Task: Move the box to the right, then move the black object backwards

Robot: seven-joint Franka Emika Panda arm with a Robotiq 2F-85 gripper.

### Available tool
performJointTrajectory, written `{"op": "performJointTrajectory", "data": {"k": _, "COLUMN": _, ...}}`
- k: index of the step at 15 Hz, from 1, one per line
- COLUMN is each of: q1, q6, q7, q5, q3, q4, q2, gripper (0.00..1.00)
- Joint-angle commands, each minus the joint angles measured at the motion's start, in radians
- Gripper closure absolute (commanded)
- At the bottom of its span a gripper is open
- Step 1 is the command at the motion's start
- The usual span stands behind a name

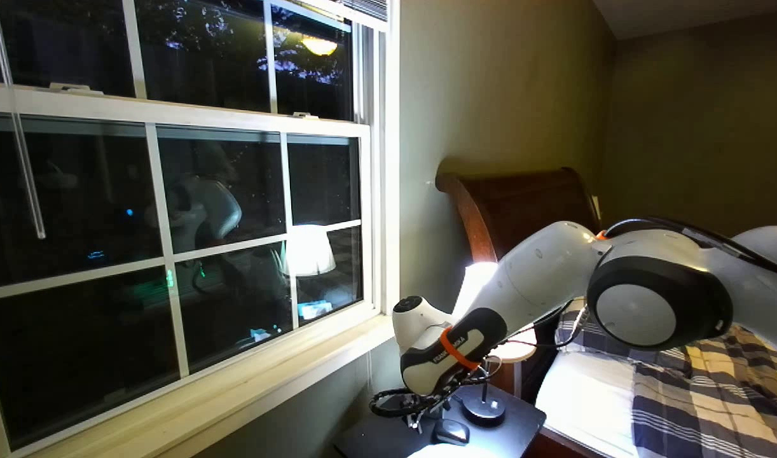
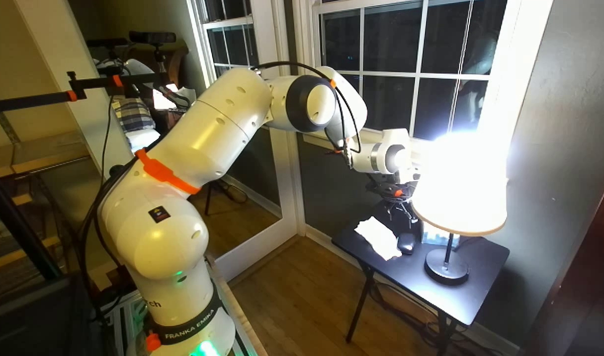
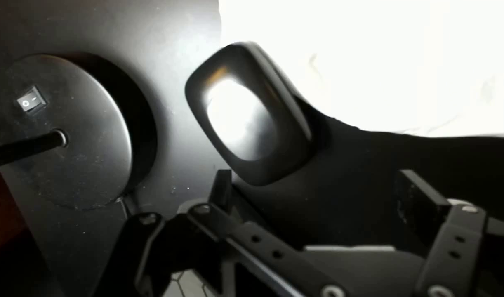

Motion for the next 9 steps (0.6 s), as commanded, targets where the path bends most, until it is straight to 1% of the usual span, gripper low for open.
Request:
{"op": "performJointTrajectory", "data": {"k": 1, "q1": -0.014, "q6": -0.053, "q7": -0.107, "q5": -0.042, "q3": -0.007, "q4": -0.001, "q2": 0.010, "gripper": 0.00}}
{"op": "performJointTrajectory", "data": {"k": 4, "q1": -0.032, "q6": -0.109, "q7": -0.176, "q5": -0.053, "q3": 0.005, "q4": 0.009, "q2": 0.018, "gripper": 0.00}}
{"op": "performJointTrajectory", "data": {"k": 9, "q1": -0.049, "q6": -0.131, "q7": -0.253, "q5": -0.060, "q3": 0.016, "q4": 0.028, "q2": 0.042, "gripper": 0.00}}
